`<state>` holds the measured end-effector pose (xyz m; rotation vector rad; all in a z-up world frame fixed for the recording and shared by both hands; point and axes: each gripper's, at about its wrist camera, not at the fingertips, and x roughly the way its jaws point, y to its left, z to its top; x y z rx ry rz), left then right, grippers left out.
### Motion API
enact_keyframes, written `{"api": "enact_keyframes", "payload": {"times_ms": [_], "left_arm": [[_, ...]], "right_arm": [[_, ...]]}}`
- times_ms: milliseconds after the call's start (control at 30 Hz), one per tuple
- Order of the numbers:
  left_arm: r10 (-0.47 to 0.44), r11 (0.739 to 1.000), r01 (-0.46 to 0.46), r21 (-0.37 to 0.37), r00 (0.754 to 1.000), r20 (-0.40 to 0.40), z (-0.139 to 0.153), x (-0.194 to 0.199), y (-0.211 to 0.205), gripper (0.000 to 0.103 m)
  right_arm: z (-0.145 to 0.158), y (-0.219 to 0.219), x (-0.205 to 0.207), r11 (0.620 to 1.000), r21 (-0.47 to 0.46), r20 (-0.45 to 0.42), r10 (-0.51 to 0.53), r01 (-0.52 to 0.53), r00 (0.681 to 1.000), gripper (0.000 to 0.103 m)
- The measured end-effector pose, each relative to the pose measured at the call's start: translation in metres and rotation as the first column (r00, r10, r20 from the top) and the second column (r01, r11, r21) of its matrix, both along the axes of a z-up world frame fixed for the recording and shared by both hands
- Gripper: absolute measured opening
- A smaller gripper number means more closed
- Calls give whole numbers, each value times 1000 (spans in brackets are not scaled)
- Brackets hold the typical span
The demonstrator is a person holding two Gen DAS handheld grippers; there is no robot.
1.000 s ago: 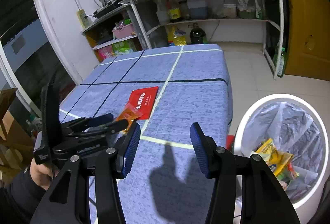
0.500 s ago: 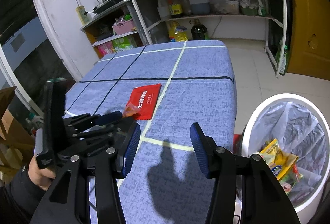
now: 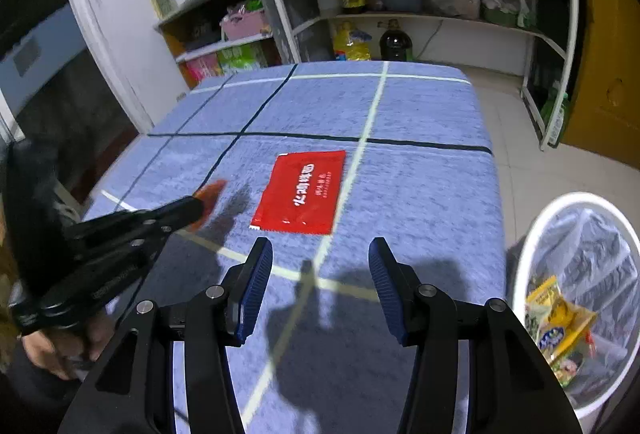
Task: Collect trash
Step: 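Grasp the orange packet with the left tool while the right tool grasps the red packet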
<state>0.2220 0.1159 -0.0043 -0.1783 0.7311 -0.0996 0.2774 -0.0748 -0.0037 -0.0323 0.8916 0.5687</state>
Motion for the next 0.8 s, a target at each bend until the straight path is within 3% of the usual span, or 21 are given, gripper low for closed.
{"api": "enact_keyframes", "payload": {"times_ms": [233, 467, 633, 800], "left_arm": [[38, 998, -36, -50, 999, 37, 8, -13, 27, 3], [51, 996, -46, -76, 997, 57, 14, -18, 41, 3], [50, 995, -45, -85, 997, 57, 13, -18, 44, 3], [49, 995, -44, -86, 997, 53, 13, -18, 43, 3]], "right_arm": [[-12, 44, 27, 997, -69, 9, 32, -31, 999, 55], [-37, 70, 65, 993, -112, -56, 40, -46, 998, 57], [-45, 85, 62, 987, -141, -46, 69, -75, 997, 75], [-50, 100, 58, 970, -225, -18, 87, -89, 996, 78]]}}
